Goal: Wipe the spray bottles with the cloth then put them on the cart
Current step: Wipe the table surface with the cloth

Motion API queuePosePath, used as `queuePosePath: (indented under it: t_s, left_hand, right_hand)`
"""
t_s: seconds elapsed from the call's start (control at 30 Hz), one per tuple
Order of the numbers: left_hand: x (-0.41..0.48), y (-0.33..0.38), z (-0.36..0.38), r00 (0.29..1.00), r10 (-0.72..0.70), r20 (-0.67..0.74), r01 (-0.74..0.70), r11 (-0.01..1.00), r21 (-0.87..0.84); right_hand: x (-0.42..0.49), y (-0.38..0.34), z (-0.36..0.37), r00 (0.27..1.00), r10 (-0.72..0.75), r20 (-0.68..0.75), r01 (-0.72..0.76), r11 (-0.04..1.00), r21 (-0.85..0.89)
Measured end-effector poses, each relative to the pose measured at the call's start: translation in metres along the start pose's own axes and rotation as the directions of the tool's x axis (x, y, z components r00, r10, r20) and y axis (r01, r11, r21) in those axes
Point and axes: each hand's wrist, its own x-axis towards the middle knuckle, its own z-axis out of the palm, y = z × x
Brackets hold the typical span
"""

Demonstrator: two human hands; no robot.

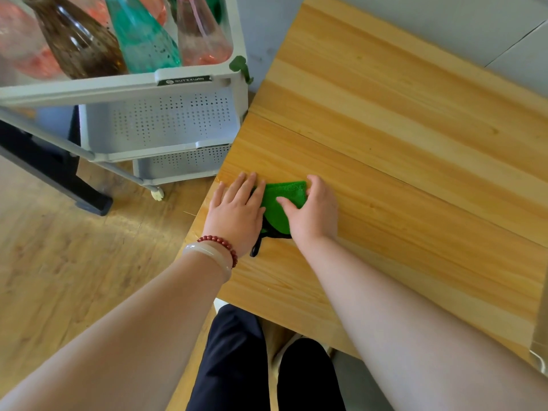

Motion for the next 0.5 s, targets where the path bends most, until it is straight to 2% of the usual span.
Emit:
queuePosePath:
  t_s: [0.07,0.1,0.13,0.2,0.27,0.33,0.5]
  left_hand:
    - [-0.005,-0.005,0.003,0.997,-0.038,-0.069,0.036,0.999,-0.028]
    - [-0.007,-0.008,0.005,0.994,-0.066,-0.086,0.062,0.997,-0.039]
    - [-0.009,-0.011,0.005,0.992,-0.089,-0.094,0.085,0.995,-0.046]
    - [-0.01,-0.017,0.006,0.987,-0.104,-0.122,0.099,0.994,-0.043]
    - [-0.011,-0.022,0.006,0.987,-0.091,-0.136,0.087,0.996,-0.032]
    - [-0.01,-0.024,0.007,0.988,-0.08,-0.134,0.078,0.997,-0.023]
    - [-0.011,-0.021,0.014,0.985,-0.075,-0.158,0.072,0.997,-0.024]
  right_hand:
    - [-0.005,-0.003,-0.001,0.99,-0.132,-0.055,0.125,0.986,-0.111]
    - [-0.007,-0.002,-0.001,0.977,-0.211,-0.017,0.206,0.966,-0.157]
    - [-0.009,-0.001,0.0,0.958,-0.276,0.071,0.285,0.937,-0.204]
    - [-0.012,0.005,0.006,0.912,-0.317,0.262,0.39,0.866,-0.311]
    - [-0.014,0.011,0.014,0.891,-0.301,0.339,0.428,0.806,-0.409]
    - [-0.015,0.013,0.022,0.895,-0.311,0.32,0.429,0.799,-0.422]
    - [-0.022,0.02,0.033,0.888,-0.441,0.132,0.46,0.838,-0.294]
